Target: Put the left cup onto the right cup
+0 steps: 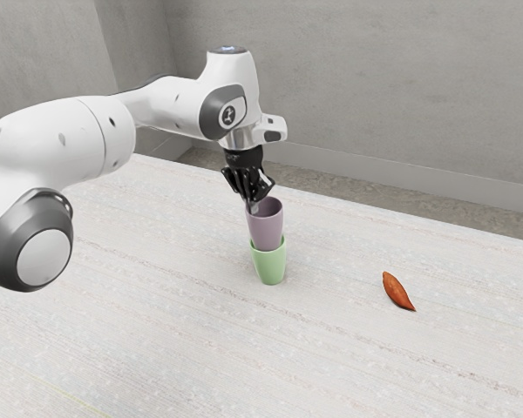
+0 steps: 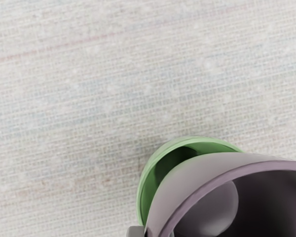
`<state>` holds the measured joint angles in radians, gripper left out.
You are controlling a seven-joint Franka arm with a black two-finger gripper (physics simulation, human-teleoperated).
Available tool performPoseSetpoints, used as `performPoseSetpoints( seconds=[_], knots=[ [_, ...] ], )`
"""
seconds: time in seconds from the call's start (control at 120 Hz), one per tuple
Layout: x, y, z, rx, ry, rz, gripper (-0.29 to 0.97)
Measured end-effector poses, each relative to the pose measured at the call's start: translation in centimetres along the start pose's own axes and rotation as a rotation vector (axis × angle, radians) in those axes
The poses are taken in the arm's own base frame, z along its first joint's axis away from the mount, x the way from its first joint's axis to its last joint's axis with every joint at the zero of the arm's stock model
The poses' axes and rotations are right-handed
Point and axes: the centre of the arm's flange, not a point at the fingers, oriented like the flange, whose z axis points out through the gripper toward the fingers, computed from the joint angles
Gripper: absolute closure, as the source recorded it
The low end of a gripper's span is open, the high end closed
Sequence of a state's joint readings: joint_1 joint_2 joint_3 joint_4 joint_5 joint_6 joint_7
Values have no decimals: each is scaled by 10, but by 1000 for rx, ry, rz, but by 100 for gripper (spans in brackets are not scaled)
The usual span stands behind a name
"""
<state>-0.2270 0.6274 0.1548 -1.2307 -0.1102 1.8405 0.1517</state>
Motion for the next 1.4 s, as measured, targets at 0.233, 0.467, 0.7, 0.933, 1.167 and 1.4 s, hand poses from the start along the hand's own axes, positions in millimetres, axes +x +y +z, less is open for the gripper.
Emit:
performPoseSetpoints(
  seconds=[0.233,0.467,0.7,0.933,1.167,1.4],
  knots=[
    [0,0,2,-3,0,-3,77],
    [0,1,5,-14,-5,-6,59],
    [-5,2,-14,-22,17,-7,36],
    [-20,1,-67,-23,71,-8,19],
    [-63,-13,-139,-28,110,-30,8],
    [-122,-43,-198,-43,116,-80,5]
  ],
)
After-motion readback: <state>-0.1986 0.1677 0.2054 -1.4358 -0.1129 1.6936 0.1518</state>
